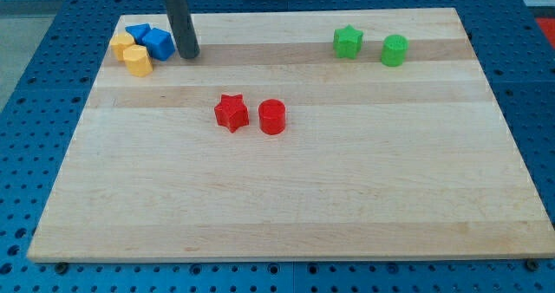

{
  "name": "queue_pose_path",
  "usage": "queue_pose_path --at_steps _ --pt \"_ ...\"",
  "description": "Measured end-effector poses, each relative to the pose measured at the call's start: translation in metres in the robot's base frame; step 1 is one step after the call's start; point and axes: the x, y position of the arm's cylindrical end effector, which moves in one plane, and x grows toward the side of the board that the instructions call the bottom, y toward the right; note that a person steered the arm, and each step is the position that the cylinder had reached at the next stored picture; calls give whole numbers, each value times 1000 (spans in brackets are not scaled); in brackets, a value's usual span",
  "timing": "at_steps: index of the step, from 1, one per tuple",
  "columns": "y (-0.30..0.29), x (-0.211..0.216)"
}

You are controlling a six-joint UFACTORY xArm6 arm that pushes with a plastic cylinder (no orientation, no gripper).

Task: Move the green circle along with the green star down a bit

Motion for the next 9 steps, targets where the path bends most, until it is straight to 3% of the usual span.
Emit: queue_pose_path --at_steps 6,8,9 --pt "-3 4" --pt "56 7" --pt "36 16"
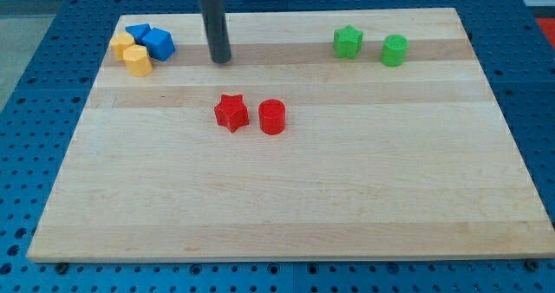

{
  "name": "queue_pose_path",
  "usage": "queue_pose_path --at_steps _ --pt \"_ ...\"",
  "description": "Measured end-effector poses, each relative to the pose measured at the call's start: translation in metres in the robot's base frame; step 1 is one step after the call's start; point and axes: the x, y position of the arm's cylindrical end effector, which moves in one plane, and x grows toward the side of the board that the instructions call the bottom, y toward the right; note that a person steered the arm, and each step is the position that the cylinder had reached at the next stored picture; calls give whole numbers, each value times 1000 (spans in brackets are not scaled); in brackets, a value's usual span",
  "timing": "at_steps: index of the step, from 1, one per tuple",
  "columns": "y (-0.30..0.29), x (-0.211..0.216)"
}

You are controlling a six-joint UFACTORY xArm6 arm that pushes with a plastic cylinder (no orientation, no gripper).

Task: Move the green circle along with the green star down a bit

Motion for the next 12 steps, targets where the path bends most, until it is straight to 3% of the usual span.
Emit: queue_pose_path --at_steps 1,2,3,6,7,8,9,10,11,12 --pt "32 23" --pt "47 7" --pt "34 15" --pt "71 34" --pt "197 62" --pt "305 60" --pt "304 7" --pt "268 -16" --pt "302 -23" --pt "309 -64"
